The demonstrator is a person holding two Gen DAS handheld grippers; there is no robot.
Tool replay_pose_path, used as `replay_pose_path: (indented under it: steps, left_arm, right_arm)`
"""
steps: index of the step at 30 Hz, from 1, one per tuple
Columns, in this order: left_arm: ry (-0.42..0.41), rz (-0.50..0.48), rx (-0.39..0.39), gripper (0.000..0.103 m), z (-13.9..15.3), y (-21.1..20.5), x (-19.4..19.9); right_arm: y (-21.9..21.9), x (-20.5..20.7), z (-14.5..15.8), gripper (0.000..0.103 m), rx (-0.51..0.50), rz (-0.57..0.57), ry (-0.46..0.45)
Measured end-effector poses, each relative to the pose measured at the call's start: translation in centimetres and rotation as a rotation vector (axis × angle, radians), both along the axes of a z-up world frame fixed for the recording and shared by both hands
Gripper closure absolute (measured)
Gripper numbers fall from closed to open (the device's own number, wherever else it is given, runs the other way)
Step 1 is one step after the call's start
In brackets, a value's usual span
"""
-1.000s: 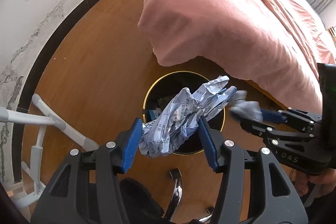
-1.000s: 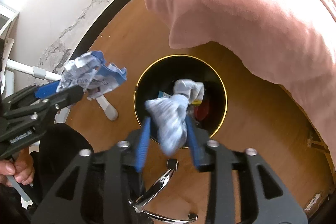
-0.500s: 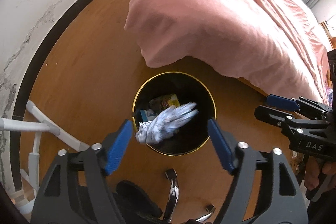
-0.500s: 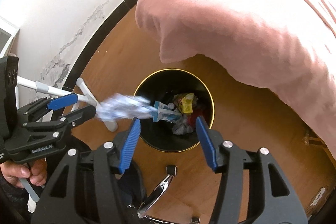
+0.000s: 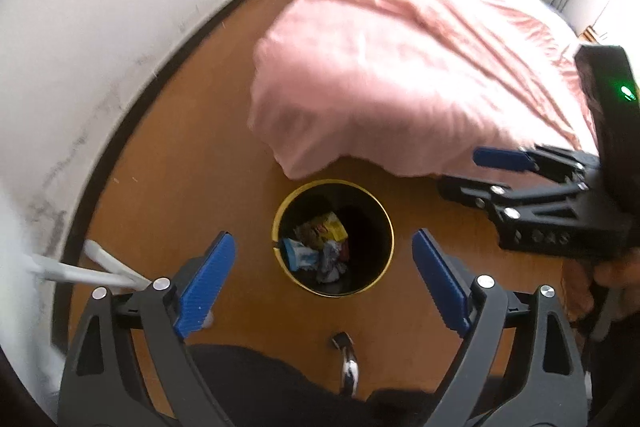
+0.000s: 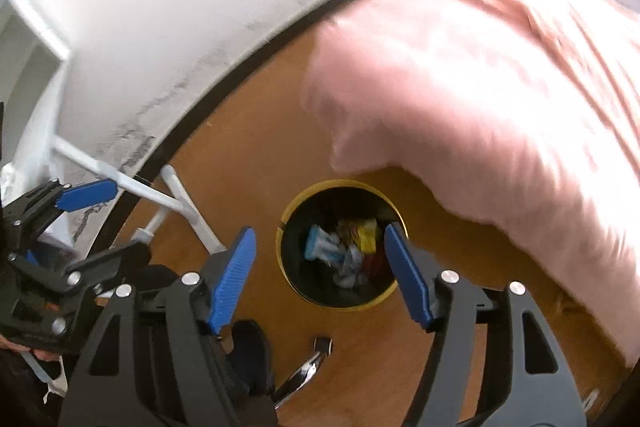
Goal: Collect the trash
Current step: 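Move both open tools back to the desk, then grasp the white printed mask with the left tool while the right tool grasps the blue-trimmed sock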
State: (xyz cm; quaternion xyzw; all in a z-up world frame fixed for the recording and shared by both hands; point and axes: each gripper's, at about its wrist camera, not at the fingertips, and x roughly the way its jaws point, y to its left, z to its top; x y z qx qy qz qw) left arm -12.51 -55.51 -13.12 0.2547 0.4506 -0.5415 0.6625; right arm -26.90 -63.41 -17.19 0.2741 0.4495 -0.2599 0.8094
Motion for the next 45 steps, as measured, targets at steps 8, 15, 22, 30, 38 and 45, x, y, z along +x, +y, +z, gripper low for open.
replay_pose_path:
  steps: [8, 15, 22, 30, 38, 45]
  left_arm:
    - [-0.161, 0.22, -0.161, 0.012, 10.8, 16.4, 6.5]
    - [-0.303, 0.608, -0.128, 0.011, 14.2, 35.3, 14.4]
    - [-0.279, 0.935, -0.075, 0.011, 13.4, 51.4, 18.6]
    - [-0.219, 1.065, -0.027, 0.011, 10.7, 60.1, 21.1]
    - [-0.158, 1.073, -0.011, 0.011, 7.9, 62.2, 25.8]
    - [-0.131, 1.091, 0.006, 0.011, 6.1, 62.3, 30.2]
  right_arm:
    - [9.5, 11.1, 9.8, 0.031, -0.136, 0.281, -0.13]
    - [22.3, 24.8, 13.3, 0.031, -0.128, 0.589, -0.206]
    - [37.1, 35.4, 14.8, 0.031, -0.094, 0.882, -0.204]
    - [47.7, 42.5, 14.5, 0.031, -0.105, 1.071, -0.089]
    - [53.0, 52.9, 13.4, 0.031, -0.019, 1.1, 0.079]
    - [54.6, 56.5, 10.8, 0.032, -0.009, 1.083, 0.183]
